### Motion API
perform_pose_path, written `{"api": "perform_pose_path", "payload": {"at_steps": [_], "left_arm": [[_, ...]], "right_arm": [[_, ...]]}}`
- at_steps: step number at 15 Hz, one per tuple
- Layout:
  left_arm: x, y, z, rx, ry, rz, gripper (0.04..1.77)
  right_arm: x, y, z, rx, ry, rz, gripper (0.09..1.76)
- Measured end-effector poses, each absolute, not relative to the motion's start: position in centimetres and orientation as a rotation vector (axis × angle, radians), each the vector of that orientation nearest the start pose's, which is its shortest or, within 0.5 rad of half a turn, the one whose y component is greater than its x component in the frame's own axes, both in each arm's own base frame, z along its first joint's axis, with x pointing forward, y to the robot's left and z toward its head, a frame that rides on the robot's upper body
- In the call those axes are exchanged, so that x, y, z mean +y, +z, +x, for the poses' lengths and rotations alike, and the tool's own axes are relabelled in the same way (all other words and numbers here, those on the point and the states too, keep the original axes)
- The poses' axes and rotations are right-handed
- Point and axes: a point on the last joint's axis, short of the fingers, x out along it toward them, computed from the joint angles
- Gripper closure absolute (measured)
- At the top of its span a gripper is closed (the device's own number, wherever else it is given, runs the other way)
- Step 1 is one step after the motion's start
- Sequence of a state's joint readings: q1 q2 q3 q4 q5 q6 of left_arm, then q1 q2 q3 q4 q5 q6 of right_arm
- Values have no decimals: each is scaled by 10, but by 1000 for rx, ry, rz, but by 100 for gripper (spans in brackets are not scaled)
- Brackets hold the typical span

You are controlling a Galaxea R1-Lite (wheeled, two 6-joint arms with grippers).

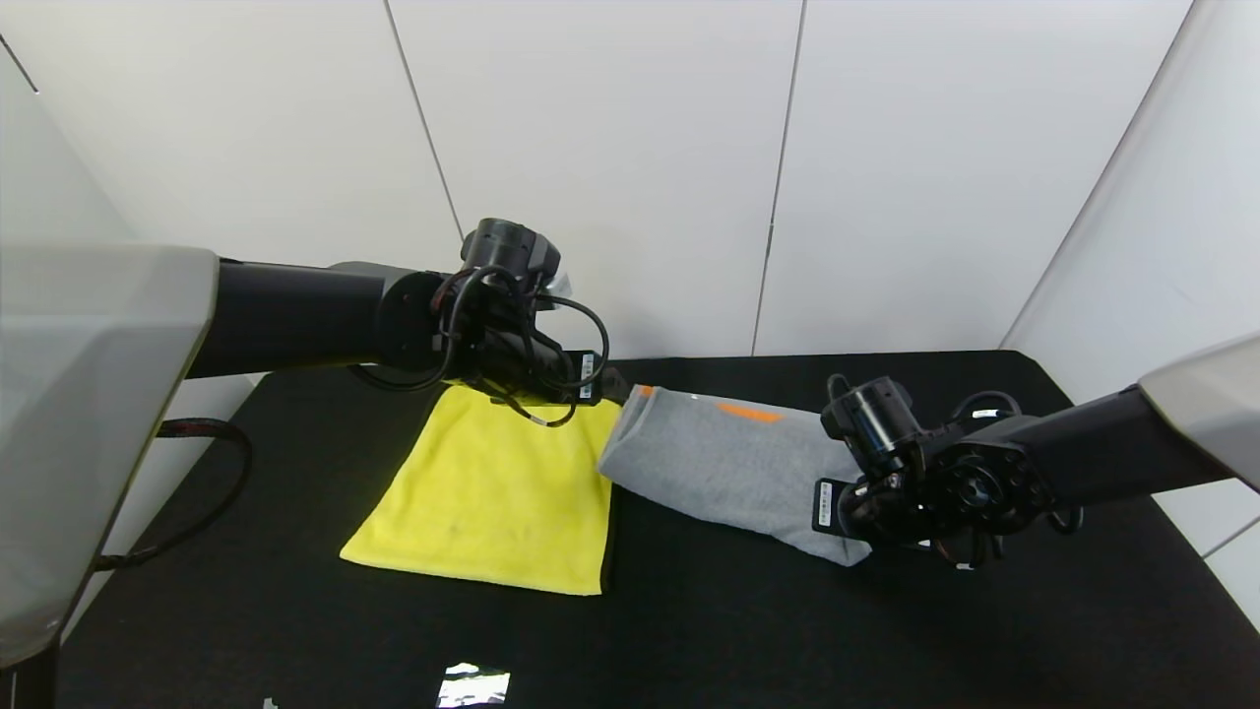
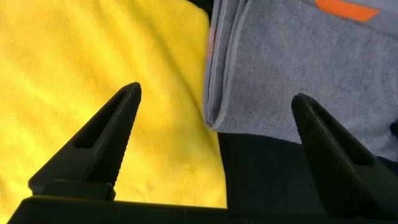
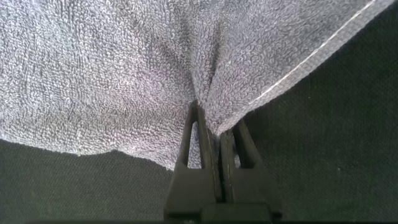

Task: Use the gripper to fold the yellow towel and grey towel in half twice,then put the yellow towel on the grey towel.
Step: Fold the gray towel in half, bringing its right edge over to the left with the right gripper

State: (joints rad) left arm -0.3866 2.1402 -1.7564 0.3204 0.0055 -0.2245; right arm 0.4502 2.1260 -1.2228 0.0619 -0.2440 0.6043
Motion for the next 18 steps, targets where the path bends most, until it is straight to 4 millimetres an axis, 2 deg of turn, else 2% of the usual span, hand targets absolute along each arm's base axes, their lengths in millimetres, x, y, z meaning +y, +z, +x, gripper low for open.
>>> {"api": "perform_pose_path", "payload": {"at_steps": [5,11,16,18], "left_arm": [[-162,191,398,731,-284,-75,9],[-161,193,398,726,-284,-77,9],[-160,195,397,723,-283,-79,9],[-160,195,397,721,-283,-79,9]], "right_arm": [[152,95,338,978,-121,148,171],[122,117,328,1018,-199,2,171],[94,131,331,989,-266,-87,171],[93,136,331,973,-263,-84,171]]}}
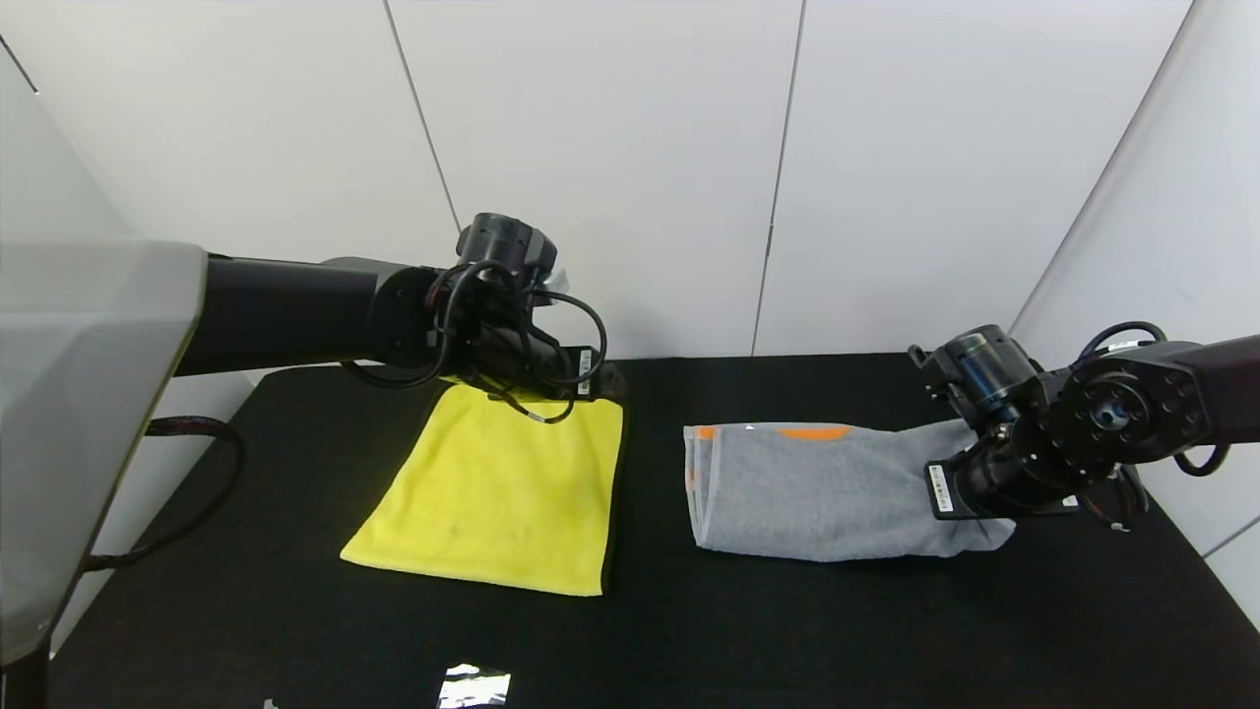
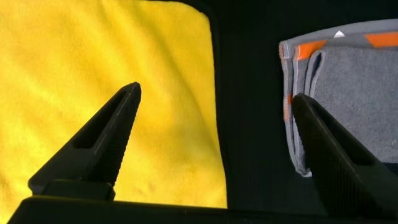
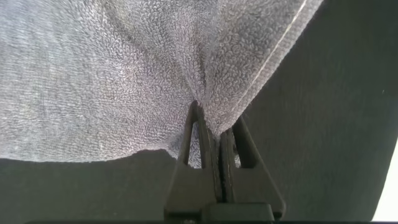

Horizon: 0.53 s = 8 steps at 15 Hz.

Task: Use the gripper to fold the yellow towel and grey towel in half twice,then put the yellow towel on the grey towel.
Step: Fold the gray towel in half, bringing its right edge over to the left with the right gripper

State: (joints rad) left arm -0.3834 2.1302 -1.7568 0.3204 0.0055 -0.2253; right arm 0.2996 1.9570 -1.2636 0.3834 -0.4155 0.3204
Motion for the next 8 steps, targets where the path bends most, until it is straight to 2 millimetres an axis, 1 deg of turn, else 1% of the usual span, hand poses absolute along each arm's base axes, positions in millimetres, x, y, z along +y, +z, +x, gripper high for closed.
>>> {"api": "perform_pose_path", "payload": {"at_steps": [3,8], "left_arm": [[-160,196,397,719,-284,-80,9],[-157,198,398,713,-279,-85,9]], "right_arm": [[103,142,330,943,-229,-80,171],[136,153,323,911,-95,-78,171]]}}
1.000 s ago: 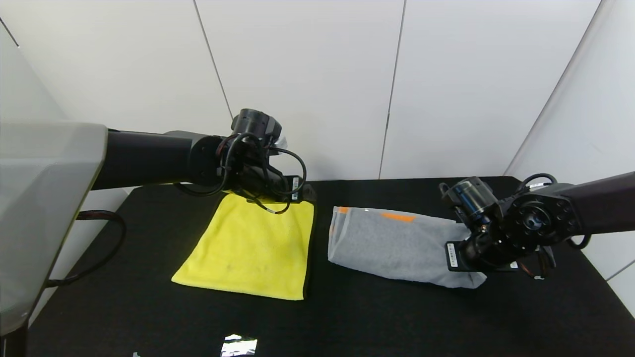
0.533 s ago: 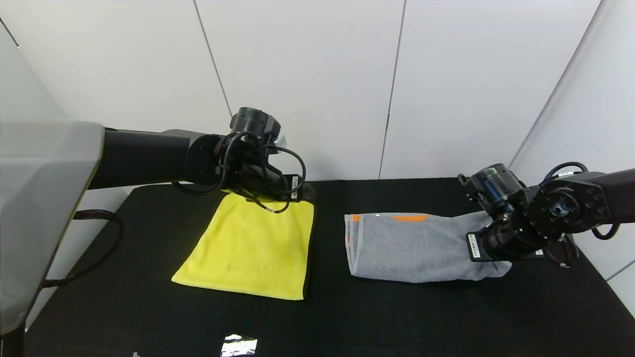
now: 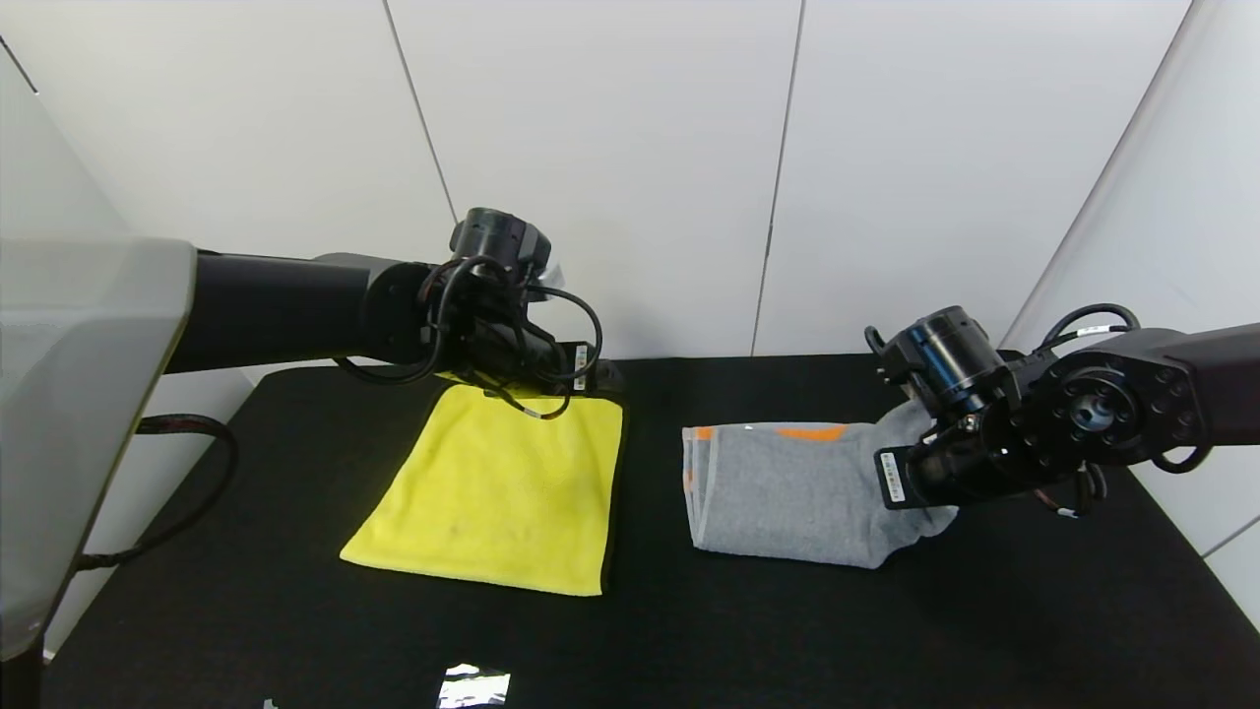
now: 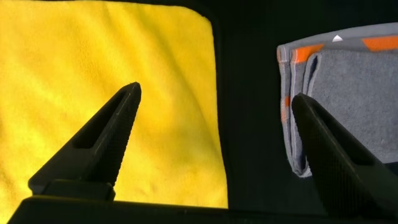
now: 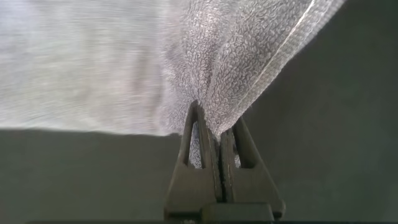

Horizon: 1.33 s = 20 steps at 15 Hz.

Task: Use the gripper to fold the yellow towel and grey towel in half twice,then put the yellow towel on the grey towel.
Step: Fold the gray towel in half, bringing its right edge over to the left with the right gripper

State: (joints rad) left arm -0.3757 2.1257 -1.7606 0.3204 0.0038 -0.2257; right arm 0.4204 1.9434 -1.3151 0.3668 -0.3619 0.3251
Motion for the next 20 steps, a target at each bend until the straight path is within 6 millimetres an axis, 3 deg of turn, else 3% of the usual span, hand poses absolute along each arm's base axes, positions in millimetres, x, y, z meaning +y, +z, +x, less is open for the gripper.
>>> {"api": "perform_pose_path", "payload": {"at_steps": [5,15,20], "left_arm": [[-155,200,398,709,-276,-88,9],[-154,201,397,707,-276,-90,9],[-154,201,397,707,-276,-90,9]], "right_arm": [[167,155,323,831,-4,-71,171],[227,123,326,789,133,-95,171],[246,120,323,756,181,-93,171]]}}
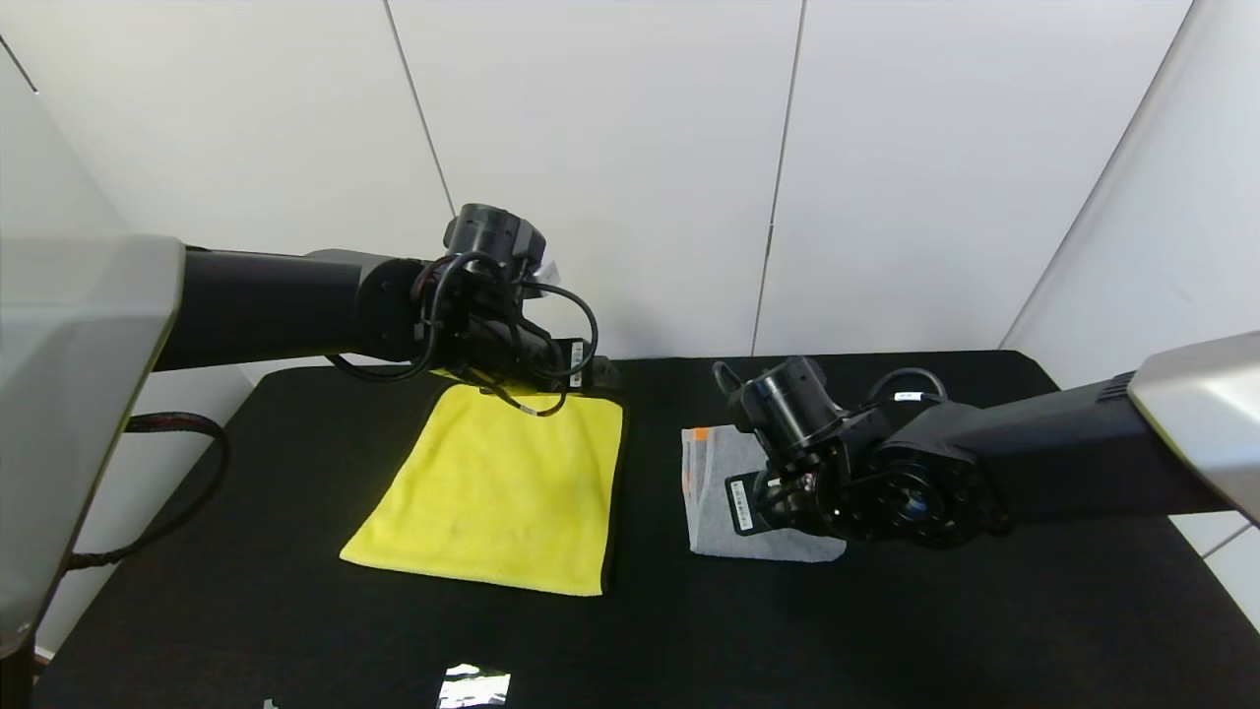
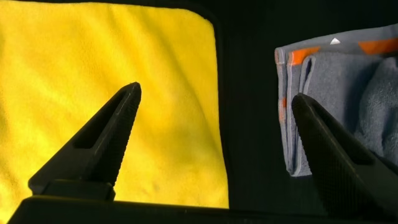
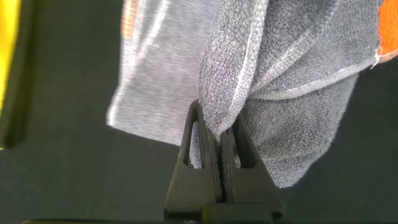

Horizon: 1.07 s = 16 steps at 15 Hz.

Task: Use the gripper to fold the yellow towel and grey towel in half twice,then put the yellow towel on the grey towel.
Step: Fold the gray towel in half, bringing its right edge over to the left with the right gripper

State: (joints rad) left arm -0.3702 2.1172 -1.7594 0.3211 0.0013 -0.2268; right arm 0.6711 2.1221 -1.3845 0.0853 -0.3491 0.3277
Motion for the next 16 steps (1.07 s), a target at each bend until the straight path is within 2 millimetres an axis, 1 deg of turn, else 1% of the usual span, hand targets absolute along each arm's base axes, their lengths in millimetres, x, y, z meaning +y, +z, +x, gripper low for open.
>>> {"api": "perform_pose_path", "payload": {"at_steps": [3,8,9,10,12,14,16], "left_arm": [[-154,202,397,707,-276,-90,9],[-154,202,397,707,-276,-90,9],[-154,201,397,708,-276,-90,9],[-154,201,397,708,-276,-90,9],[-154,201,397,709,-277,-89,9],[-154,201,397,709,-277,-89,9],[-154,201,396,710,-277,-89,9]], "right_arm": [[253,116,320,757,195,-104,171],[260,106,323,748,210,-99,171],[261,105,323,750,211,-100,169],[262,104,323,750,214,-98,149],[263,103,323,749,217,-97,118],[263,103,323,747,219,-96,94],[265,106,323,728,256,-66,77]]}}
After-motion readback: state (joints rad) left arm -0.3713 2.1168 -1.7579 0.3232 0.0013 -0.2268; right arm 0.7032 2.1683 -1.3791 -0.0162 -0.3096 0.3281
